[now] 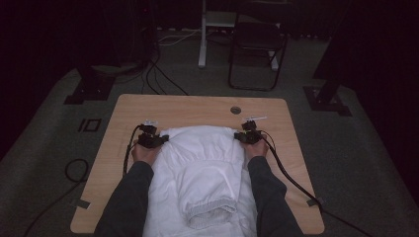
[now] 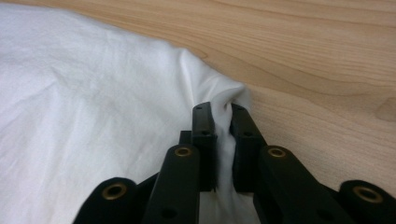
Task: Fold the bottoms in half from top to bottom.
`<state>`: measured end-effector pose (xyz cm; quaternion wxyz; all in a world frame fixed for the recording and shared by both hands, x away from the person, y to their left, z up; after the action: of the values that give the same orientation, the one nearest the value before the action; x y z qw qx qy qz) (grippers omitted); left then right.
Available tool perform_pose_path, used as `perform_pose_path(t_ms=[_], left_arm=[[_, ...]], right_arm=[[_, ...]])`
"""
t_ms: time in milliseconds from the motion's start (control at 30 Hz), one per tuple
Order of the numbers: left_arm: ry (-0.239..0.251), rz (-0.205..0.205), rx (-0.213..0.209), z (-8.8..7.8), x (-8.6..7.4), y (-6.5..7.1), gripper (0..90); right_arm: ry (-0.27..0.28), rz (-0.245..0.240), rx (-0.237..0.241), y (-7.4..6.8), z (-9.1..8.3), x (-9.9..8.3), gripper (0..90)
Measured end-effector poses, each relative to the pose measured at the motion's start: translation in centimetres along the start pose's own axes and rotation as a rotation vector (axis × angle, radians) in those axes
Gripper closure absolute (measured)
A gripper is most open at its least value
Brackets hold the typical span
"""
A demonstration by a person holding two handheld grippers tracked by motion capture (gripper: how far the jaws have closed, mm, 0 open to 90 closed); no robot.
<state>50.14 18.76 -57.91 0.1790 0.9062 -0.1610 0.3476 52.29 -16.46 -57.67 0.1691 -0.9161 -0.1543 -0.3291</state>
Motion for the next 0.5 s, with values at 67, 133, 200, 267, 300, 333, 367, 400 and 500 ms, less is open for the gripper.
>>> perform_pose_path(t_ms=[67, 133, 200, 267, 300, 333, 367, 400, 500], left_arm=[[-0.003, -0.028, -0.023, -0.1, 0.1, -0.2, 77.8], [0.016, -0.053, -0.04, -0.6, 0.5, -0.4, 79.1], [0.05, -0.069, -0.062, -1.5, 1.1, -0.5, 79.7], [0.089, -0.07, -0.085, -2.6, 1.9, -0.3, 80.0], [0.11, -0.063, -0.093, -3.4, 2.5, -0.2, 80.1], [0.132, -0.059, -0.102, -4.0, 3.1, 0.0, 80.2], [0.149, -0.057, -0.108, -4.5, 3.5, 0.1, 80.2], [0.173, -0.054, -0.118, -5.2, 4.0, 0.2, 80.2], [0.231, -0.025, -0.133, -7.1, 5.8, 0.9, 80.4]], right_arm=[[0.014, 0.001, -0.003, 0.1, -0.3, 0.1, 84.0], [0.043, 0.007, 0.007, 0.3, -1.1, 0.6, 84.3], [0.061, -0.005, 0.017, 0.3, -1.9, 1.1, 84.5], [0.078, -0.035, 0.017, 0.2, -2.8, 1.7, 84.7], [0.088, -0.05, 0.018, 0.1, -3.3, 2.0, 84.7], [0.107, -0.061, 0.019, 0.0, -3.9, 2.5, 84.7], [0.122, -0.063, 0.02, 0.0, -4.5, 2.8, 84.7], [0.136, -0.065, 0.02, 0.1, -4.9, 3.1, 84.8], [0.203, -0.056, 0.025, 0.3, -6.8, 4.5, 85.1]])
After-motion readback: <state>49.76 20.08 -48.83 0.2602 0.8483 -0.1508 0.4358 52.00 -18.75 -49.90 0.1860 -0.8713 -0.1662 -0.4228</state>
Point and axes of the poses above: each handheld gripper's, and its own axes: z roughly forward along the jaws, x roughly out of its top, y roughly to its right, the point moved 6 cm from there along z, roughly forward along the jaws, and after that the axes turned 1 degree about z, right-handed, at the moved point
